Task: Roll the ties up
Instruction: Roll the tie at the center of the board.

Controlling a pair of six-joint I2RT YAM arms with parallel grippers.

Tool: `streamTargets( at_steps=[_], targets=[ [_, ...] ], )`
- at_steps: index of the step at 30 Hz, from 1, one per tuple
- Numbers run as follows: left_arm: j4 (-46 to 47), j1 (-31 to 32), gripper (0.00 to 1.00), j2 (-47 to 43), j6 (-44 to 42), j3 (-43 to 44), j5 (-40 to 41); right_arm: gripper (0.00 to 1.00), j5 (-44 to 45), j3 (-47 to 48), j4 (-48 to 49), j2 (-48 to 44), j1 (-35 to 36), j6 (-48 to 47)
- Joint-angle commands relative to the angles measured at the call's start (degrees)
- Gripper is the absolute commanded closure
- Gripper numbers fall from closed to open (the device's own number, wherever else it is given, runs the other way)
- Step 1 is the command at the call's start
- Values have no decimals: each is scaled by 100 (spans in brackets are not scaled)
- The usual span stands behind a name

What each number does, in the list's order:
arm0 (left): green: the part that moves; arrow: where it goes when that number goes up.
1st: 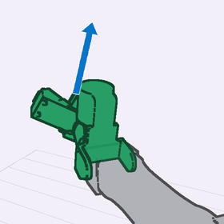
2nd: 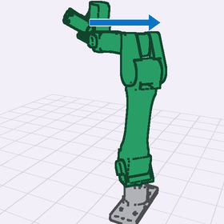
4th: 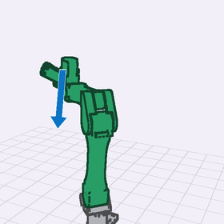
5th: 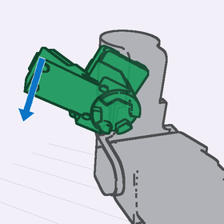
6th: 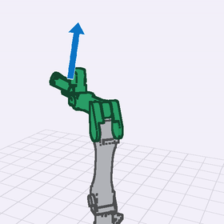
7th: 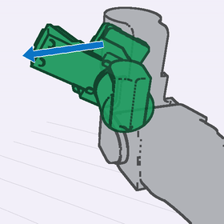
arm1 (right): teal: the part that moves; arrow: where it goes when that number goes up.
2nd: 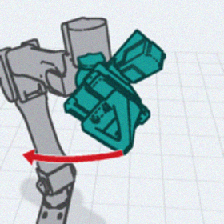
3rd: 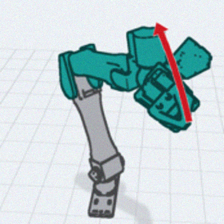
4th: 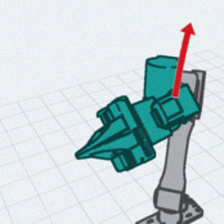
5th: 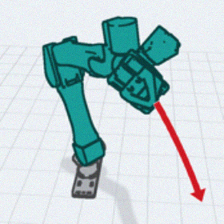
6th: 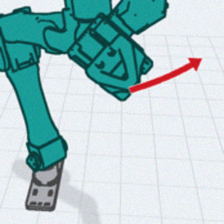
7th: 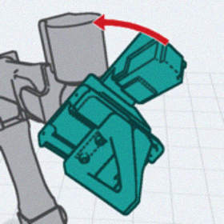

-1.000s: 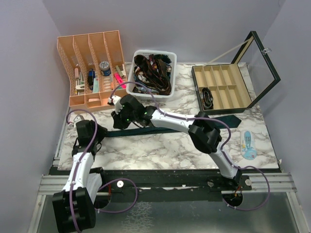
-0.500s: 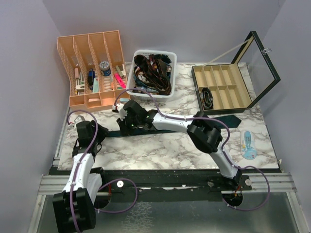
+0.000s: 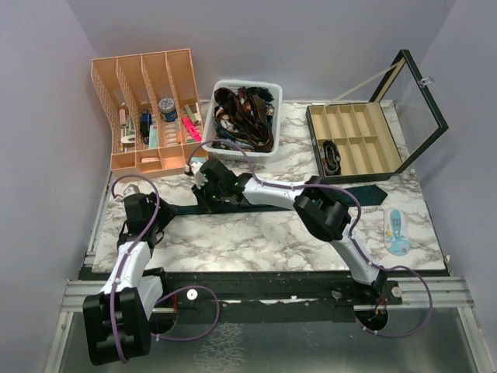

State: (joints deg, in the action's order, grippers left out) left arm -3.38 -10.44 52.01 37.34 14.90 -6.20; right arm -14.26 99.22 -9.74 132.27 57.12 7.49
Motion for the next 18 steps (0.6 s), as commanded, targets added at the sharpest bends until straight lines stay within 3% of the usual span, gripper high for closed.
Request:
streamTargets(
  at_steps=[1, 7, 14, 18],
  targets=[
    [312, -32, 35, 29, -147, -92, -158, 88, 198, 91, -256, 260, -75, -270],
    [1020, -34, 34, 387, -309, -79, -514, 88, -255, 140, -283, 309, -129, -587],
    [1316, -30, 48, 1042, -429, 53, -941, 88, -381, 221, -332, 474, -261, -600],
    [1448, -36, 48, 1030, -421, -4, -925, 88, -510, 201, -335, 450, -361, -630]
  ],
)
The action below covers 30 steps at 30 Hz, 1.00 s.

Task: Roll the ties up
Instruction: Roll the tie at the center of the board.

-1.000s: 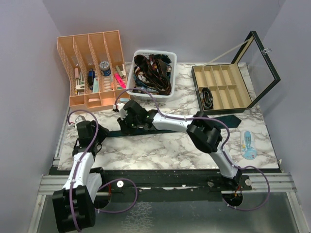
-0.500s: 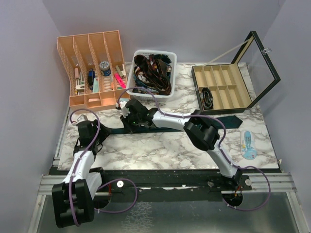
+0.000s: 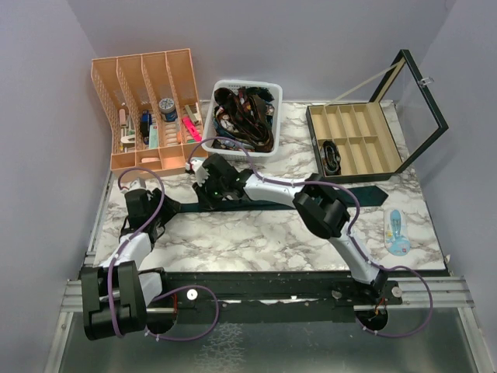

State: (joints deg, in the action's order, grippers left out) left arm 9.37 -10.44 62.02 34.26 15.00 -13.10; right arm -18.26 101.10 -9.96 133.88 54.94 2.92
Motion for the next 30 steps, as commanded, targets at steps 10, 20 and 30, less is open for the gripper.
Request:
streamTargets(
  at_steps=[10, 20, 30],
  targets=[
    [586, -31, 49, 246, -351, 27, -304, 89, -384, 46, -344, 405, -219, -239],
    [777, -36, 63, 695, -605, 241, -557, 89, -462, 142, -420, 483, -280, -239],
    [874, -35, 92, 680, -768, 372, -1030, 89, -394, 234, -516, 541, -276, -171]
  ],
)
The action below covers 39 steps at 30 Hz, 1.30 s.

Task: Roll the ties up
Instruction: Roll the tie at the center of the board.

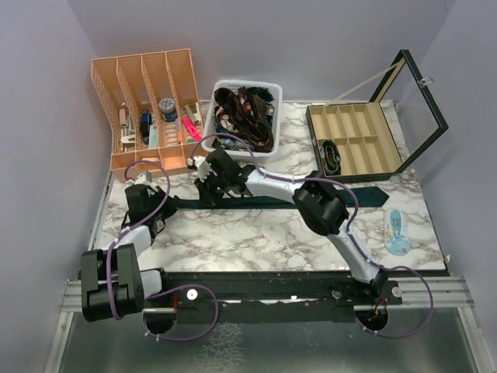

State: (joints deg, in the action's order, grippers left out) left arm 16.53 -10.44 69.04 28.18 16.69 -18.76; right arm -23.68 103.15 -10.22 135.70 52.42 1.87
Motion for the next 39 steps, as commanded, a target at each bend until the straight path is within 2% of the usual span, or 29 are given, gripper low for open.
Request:
streamTargets(
  at_steps=[1, 4, 12, 19, 25, 31, 39],
  targets=[
    [164, -32, 94, -48, -137, 209, -538, 89, 153, 35, -478, 357, -26, -34],
    [194, -21, 100, -247, -39, 213, -693, 89, 78, 62, -464, 357, -27, 57],
    [337, 407, 100, -614, 212, 111, -807, 89, 58, -19, -242, 233, -28, 436],
    [334, 1162, 100, -789, 271, 42, 78, 87, 63, -326, 50, -330, -143, 837],
    [342, 1569, 100, -1052, 250, 52, 579, 85, 702, -876, -11, -1016, -250, 932],
    [342, 1867, 100, -1047, 132, 84, 788, 85, 1353, -1866, 81, -1643, -380, 1169],
    [392, 2248, 100, -812, 60, 167, 986, 87, 1116, -2273, 130, -1654, -544, 1283]
  ],
)
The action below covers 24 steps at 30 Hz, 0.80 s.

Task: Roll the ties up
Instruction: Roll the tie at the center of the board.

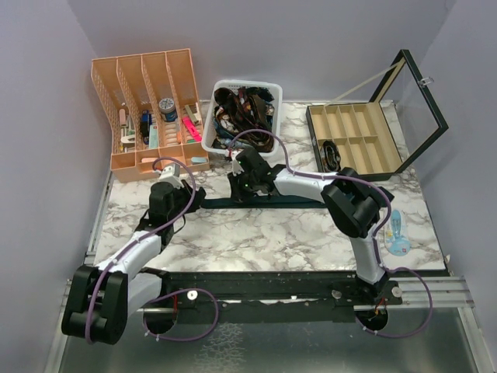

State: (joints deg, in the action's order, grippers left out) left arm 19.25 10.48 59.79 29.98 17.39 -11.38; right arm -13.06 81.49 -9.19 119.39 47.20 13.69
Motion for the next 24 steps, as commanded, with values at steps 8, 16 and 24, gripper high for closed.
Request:
streamTargets(
  at_steps=[8, 16, 24],
  targets=[
    [287, 466, 100, 410, -226, 206, 148, 87, 23, -24, -71, 207, -25, 171],
    [576, 919, 100, 1253, -313, 507, -166, 87, 18, -122, 41, 135, -22, 371],
    [919, 1408, 100, 2042, -124, 751, 139, 82, 304, -278, 137, -316, -32, 556]
  ],
)
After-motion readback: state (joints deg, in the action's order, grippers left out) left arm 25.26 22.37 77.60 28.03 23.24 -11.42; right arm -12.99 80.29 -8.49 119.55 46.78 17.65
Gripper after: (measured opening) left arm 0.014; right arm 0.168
